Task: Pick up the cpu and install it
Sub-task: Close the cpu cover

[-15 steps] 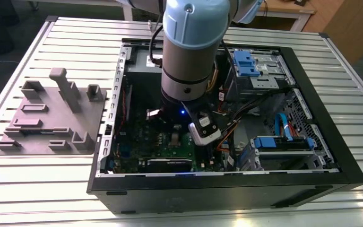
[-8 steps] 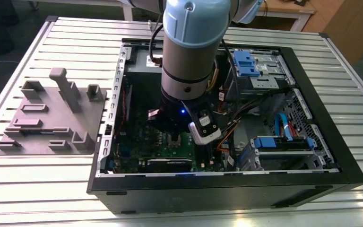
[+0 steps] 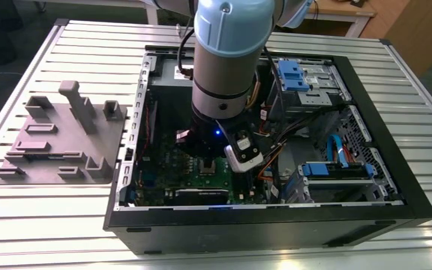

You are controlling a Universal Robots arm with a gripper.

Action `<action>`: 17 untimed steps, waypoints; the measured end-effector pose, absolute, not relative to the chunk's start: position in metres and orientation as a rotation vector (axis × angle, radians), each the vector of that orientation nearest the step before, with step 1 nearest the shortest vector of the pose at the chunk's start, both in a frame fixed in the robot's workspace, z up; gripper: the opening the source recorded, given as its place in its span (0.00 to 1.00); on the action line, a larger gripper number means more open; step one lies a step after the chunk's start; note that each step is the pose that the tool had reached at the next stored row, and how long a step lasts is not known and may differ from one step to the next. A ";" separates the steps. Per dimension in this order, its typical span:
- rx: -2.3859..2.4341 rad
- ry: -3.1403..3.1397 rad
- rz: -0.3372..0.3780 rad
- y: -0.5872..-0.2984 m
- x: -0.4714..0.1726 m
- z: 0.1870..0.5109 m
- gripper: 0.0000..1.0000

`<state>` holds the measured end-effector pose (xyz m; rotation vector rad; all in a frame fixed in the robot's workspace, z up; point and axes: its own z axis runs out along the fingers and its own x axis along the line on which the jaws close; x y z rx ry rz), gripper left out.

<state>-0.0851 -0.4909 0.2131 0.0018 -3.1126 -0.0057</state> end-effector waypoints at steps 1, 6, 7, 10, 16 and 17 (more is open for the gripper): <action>0.002 -3.113 -0.006 -0.491 -0.085 0.213 0.10; 0.002 -3.112 -0.005 -0.491 -0.085 0.214 0.10; 0.002 -3.113 -0.005 -0.491 -0.085 0.215 0.10; 0.002 -3.113 -0.006 -0.491 -0.085 0.218 0.10; 0.002 -3.113 -0.006 -0.491 -0.085 0.224 0.10; 0.002 -3.113 -0.005 -0.491 -0.085 0.225 0.10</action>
